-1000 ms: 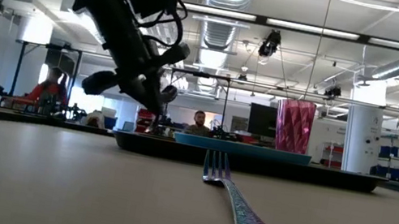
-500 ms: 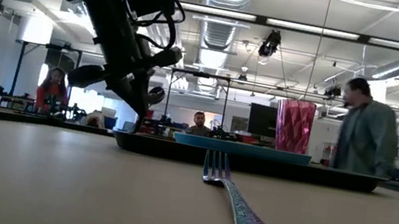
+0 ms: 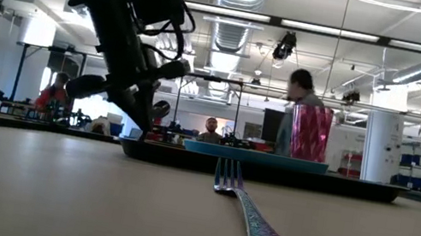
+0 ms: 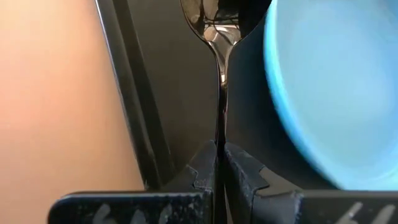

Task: Pick and place plate/cup/fork/spoon on tray
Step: Put the black spoon on the left side of the blue plate on the black tray, then adjust the black tray, then put the blue fork between the black spoon and the blue plate on the black tray

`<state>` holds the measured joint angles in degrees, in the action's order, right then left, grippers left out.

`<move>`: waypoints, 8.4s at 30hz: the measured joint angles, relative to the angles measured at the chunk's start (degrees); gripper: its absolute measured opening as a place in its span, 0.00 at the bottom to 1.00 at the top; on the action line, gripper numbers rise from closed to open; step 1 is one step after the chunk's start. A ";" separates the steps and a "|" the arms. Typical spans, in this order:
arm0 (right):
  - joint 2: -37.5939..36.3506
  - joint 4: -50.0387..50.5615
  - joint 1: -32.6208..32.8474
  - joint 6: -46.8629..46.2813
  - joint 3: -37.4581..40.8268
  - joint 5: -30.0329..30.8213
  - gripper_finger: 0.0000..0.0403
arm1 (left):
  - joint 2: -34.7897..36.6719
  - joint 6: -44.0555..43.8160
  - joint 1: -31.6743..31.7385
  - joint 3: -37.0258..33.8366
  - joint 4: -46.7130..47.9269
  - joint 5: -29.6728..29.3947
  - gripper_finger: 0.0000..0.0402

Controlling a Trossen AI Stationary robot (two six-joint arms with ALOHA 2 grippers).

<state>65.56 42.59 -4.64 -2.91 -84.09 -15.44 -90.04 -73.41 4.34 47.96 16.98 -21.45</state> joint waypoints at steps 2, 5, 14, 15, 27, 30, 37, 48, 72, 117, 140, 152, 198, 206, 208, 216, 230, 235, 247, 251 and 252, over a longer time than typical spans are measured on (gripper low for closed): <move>0.00 0.00 0.00 0.02 0.00 0.02 0.14 | -1.05 0.00 -0.02 -0.04 -0.58 0.61 0.00; 0.00 0.00 0.00 0.00 0.00 0.02 0.14 | -2.54 0.02 0.04 -0.03 -2.51 1.30 0.00; -0.02 0.20 0.02 -0.03 0.00 0.02 0.14 | -3.32 0.87 0.04 -0.29 -3.71 1.27 0.03; -0.02 0.22 0.02 -0.03 0.00 0.02 0.14 | -3.32 0.99 0.04 -0.33 -3.56 1.27 0.05; -0.02 1.27 0.01 0.03 0.00 0.01 0.14 | -2.69 2.35 0.04 -0.26 -4.70 1.33 0.21; -0.02 5.02 0.02 0.00 0.00 0.03 0.14 | -0.60 5.00 0.17 -0.22 -4.99 1.33 0.22; 0.16 20.11 0.02 -4.72 0.60 5.84 0.12 | 8.31 12.04 0.89 -0.22 -5.96 0.56 0.22; 1.28 23.44 1.92 -16.90 7.01 6.34 0.08 | 25.17 27.41 0.94 -0.33 -8.00 -3.56 0.22; 13.45 12.31 2.27 -26.39 35.67 17.23 0.06 | 35.29 35.34 0.94 -3.32 -8.54 -3.52 0.22; 10.18 -32.12 8.75 -36.79 35.52 0.00 0.07 | 35.23 38.34 0.94 -3.32 -8.47 -3.48 0.22; 33.01 -48.50 12.89 -45.32 29.98 -7.57 0.35 | 35.26 39.76 0.96 -3.32 -8.23 0.43 0.22; 41.60 -32.38 12.87 -34.40 14.53 -11.37 0.34 | 35.32 39.87 0.94 -3.32 -8.30 3.23 0.22; 41.51 -24.60 8.72 -27.17 13.38 -13.10 0.35 | 35.32 41.31 0.95 -3.37 -8.56 3.32 0.22; 41.18 -24.62 8.72 -27.44 12.20 -13.13 0.35 | 35.34 41.31 0.96 -3.37 -8.56 3.30 0.22; 41.15 -24.55 8.74 -27.48 11.64 -13.17 0.35 | 35.33 41.31 0.95 -3.37 -8.56 3.30 0.22; 41.11 -21.88 8.74 -26.49 11.31 -13.19 0.35 | 35.34 41.33 0.96 -3.37 -8.56 3.25 0.22; 41.13 -21.12 8.74 -25.53 12.00 -13.12 0.35 | 35.34 41.33 0.94 -3.37 -8.56 3.25 0.22; 41.84 -24.12 8.74 -25.55 12.39 -13.10 0.35 | 35.33 41.32 0.95 -3.37 -8.56 3.25 0.22; 44.75 -25.59 8.74 -23.88 12.54 -13.09 0.35 | 35.32 41.31 0.96 -3.34 -8.54 3.28 0.22; 46.10 -25.55 8.65 -23.87 11.68 -13.97 0.35 | 35.34 41.33 0.96 -3.34 -8.55 3.26 0.22; 46.48 -25.57 8.65 -23.87 11.31 -14.10 0.35 | 35.34 41.32 0.96 -3.34 -8.56 3.28 0.22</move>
<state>112.04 17.02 4.01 -26.79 -72.79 -29.54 -54.70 -32.09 5.30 44.62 8.43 -18.17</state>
